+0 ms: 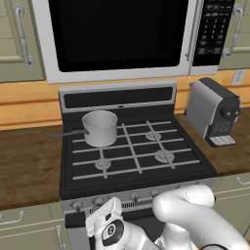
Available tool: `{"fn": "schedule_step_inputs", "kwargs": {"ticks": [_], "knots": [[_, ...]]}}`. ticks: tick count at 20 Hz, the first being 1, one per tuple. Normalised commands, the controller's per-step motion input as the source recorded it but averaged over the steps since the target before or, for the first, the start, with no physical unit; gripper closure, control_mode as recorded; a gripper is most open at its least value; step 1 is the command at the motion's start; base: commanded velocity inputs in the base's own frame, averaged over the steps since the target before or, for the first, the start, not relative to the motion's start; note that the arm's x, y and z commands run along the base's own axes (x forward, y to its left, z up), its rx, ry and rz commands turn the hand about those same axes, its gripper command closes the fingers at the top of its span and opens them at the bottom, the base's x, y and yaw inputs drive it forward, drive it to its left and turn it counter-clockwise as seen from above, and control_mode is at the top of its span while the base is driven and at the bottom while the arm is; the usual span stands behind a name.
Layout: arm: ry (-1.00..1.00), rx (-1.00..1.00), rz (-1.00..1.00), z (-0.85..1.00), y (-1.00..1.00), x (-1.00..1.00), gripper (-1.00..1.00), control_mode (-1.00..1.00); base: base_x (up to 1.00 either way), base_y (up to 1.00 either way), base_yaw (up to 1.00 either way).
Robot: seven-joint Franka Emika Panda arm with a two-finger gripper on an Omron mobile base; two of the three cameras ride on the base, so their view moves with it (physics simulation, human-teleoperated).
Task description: Turn off the rear left burner of the stove.
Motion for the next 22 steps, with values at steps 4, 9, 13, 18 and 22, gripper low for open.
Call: {"fn": "schedule_step_inputs", "kwargs": {"ticks": [4, 9, 13, 18, 22], "knots": [[-0.06, 0.0, 0.01, 0.08, 0.03, -0.08, -1.0, -1.0, 0.0, 0.0, 0.0], [0.02, 0.0, 0.0, 0.52, 0.1, -0.01, -1.0, -1.0, 0.0, 0.0, 0.0], [0.02, 0.0, 0.0, 0.17, 0.0, -0.08, -1.0, -1.0, 0.0, 0.0, 0.0], [0.03, -0.04, 0.0, -0.71, -0.02, -0.26, -1.0, -1.0, 0.0, 0.0, 0.0], [0.01, -0.07, 0.0, -0.82, 0.0, -0.11, -1.0, -1.0, 0.0, 0.0, 0.0]]}}
